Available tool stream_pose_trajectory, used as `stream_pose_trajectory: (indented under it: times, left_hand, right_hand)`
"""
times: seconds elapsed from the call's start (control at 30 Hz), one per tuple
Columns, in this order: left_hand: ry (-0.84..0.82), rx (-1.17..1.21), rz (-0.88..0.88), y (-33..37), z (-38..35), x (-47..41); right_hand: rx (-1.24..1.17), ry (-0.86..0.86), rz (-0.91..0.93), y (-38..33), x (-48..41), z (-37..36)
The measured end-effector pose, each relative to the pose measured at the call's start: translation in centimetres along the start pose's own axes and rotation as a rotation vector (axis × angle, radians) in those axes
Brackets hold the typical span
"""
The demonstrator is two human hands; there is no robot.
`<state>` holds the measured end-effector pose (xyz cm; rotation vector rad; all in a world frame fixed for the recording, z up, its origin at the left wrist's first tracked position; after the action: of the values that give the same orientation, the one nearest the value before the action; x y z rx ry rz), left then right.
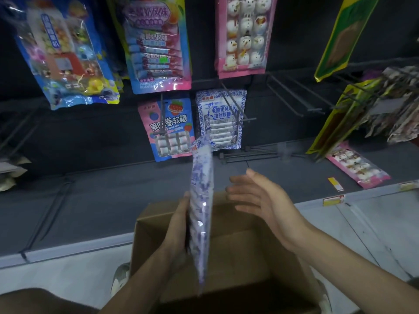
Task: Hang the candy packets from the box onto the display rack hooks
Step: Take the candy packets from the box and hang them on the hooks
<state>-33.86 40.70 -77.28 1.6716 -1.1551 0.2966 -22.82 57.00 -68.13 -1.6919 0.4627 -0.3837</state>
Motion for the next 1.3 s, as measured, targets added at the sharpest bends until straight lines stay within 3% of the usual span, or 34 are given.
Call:
stream_pose_trajectory:
  times: [0.17, 0.3, 0.43, 0.63, 0.83, 0.97, 1.1, 1.3]
  left_hand:
    - [0.233, -0.128, -0.051, 0.7, 0.1, -1.3]
    - [0.305, -0.181, -0.163, 0.8, -1.4, -0.4]
    - [0.285, -0.262, -0.216, 0.4, -2.9, 0.1]
    - [0.275, -0.374, -0.274, 1.2, -3.9, 0.0]
    - [0.205, -0.54, -0.463, 6.6, -6.4, -0.1]
    - [0.161, -0.571, -0.494, 10.2, -8.1, -1.0]
    - [0.099, -0.531, -0.424, 11.0, -8.7, -2.5]
    - [0.098, -0.288, -0.285, 11.3, -9.7, -6.0]
  right_hand:
    - [0.083, -0.064, 0.045, -1.2, -1.1, 0.5]
    - [0.143, 0.059, 0.099, -1.2, -2.9, 2.1]
    - [0.196, 0.14, 0.221, -1.3, -4.9, 3.8]
    - [0.254, 0.099, 0.241, -1.2, -6.7, 5.7]
    - [0.281, 0.025, 0.168, -0.6, -7.8, 6.7]
    - [0.277, 0.049, 0.091, 0.6, -8.4, 7.3]
    - [0.26, 0.096, 0.013, 1.7, -9.3, 7.8]
    - [0.241, 0.195, -0.067, 2.7, -11.0, 7.8]
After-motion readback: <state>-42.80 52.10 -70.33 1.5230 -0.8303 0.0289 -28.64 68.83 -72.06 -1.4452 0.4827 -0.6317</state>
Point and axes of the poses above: each hand's wrist, its own x-axis away from the middle knuckle, its own z-axis out of the back of the hand, y = z × x, the point moved 4 cm from there along -x, towards the middle knuckle, and after that the axes turned 15 degrees about z, right-handed, at the moved point
